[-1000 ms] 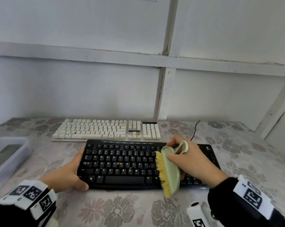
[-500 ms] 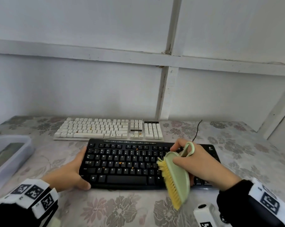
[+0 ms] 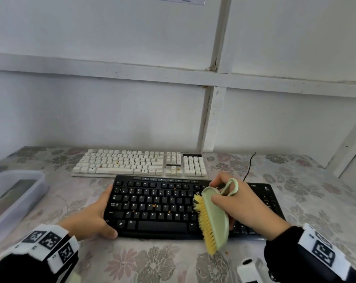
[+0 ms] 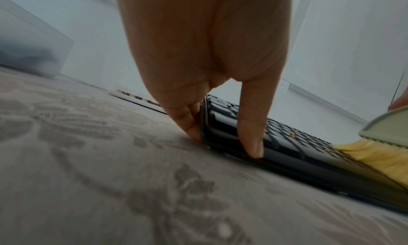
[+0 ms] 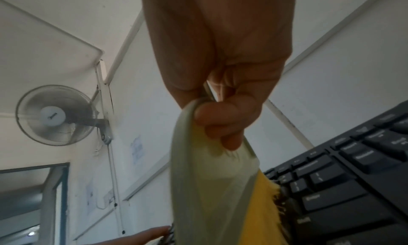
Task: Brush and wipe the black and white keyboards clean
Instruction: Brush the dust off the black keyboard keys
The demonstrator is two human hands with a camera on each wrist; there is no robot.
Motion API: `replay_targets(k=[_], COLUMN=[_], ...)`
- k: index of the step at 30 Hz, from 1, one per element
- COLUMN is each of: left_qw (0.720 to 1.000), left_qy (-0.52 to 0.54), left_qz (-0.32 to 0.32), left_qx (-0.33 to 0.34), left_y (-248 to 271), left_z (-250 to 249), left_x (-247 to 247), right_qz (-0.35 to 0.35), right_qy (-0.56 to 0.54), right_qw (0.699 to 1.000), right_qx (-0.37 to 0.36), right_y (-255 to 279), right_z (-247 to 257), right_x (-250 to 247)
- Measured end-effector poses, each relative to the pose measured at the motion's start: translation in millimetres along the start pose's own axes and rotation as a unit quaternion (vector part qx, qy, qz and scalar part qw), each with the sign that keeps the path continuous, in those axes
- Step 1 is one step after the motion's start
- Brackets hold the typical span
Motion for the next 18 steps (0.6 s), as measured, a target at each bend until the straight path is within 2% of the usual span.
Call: replay_targets(k=[6,8,12,14,18], left_qw=[1.000,1.000,1.000,1.000,1.000], left_qy=[-0.003,-0.002,-0.004,-0.003,0.013], left_qz=[0.002,0.000,-0.002,-0.004,-0.008], left_qx=[0.009,0.006,0.008,0.013,0.024], left_y=[0.5,1.3,1.5,0.3,0.6], left_z=[-2.1,-2.5,-3.8,-4.1,-5.6], left_x=[1.0,0.8,1.2,1.2,1.2], right_qz=[-0.105,-0.093,-0.006,0.014,-0.080], right_qy=[-0.062,-0.054,-0.005,-0.010,-0.053], right_qw=[0.992,0.994,1.000,1.000,0.995], right_qx=[-0.033,-0.025,0.005,0.006,-0.033], right_y=[-7.1,-7.5,3.3,7.3,-0.8], right_z=[8.8,4.9,-3.1,-0.7,6.7], right_x=[-14.6,-9.3,2.4,1.3,-11.1])
Point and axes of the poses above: each hand's wrist, its own y-axis away from the middle knuckle, its own x-axis out of the palm, z = x × y, the point moved 5 cm from there along -y, towards the middle knuckle, and after that the axes turned 11 degrees about x, right-handed, at the moved point
